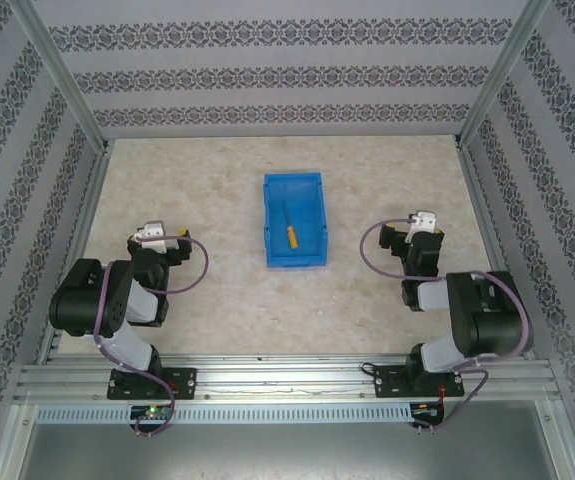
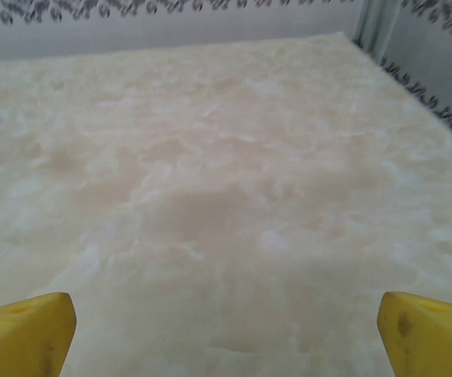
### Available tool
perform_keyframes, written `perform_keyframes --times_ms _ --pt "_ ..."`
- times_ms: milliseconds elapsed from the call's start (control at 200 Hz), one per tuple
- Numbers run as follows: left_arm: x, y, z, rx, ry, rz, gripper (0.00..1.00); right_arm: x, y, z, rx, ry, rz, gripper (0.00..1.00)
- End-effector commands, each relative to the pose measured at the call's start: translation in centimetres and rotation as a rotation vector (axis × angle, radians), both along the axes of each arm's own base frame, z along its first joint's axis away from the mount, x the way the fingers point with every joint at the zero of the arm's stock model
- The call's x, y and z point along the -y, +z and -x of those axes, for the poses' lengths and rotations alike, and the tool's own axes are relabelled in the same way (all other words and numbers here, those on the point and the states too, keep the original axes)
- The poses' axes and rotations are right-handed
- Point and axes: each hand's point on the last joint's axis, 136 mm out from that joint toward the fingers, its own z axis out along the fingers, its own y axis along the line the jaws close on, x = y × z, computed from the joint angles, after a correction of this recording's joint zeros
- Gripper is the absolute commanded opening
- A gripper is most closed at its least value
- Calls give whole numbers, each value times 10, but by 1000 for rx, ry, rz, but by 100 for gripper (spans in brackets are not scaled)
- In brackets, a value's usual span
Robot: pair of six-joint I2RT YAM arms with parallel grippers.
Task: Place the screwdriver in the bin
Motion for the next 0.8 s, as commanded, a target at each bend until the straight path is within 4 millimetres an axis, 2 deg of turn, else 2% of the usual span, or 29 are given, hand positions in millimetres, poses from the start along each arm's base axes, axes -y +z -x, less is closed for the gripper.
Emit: perform_keyframes --times_ms 0,105,200,794 --pt "-6 8 -15 -18 36 21 99 -18 27 -24 52 106 14 98" --pt "4 -1 -32 -109 -19 10 99 -18 29 -26 79 105 14 98" --pt "17 -2 -37 -137 -92 -11 99 -18 29 -25 75 105 19 98" --pt "17 -3 -36 -139 -95 -10 99 -22 28 -25 73 118 22 98"
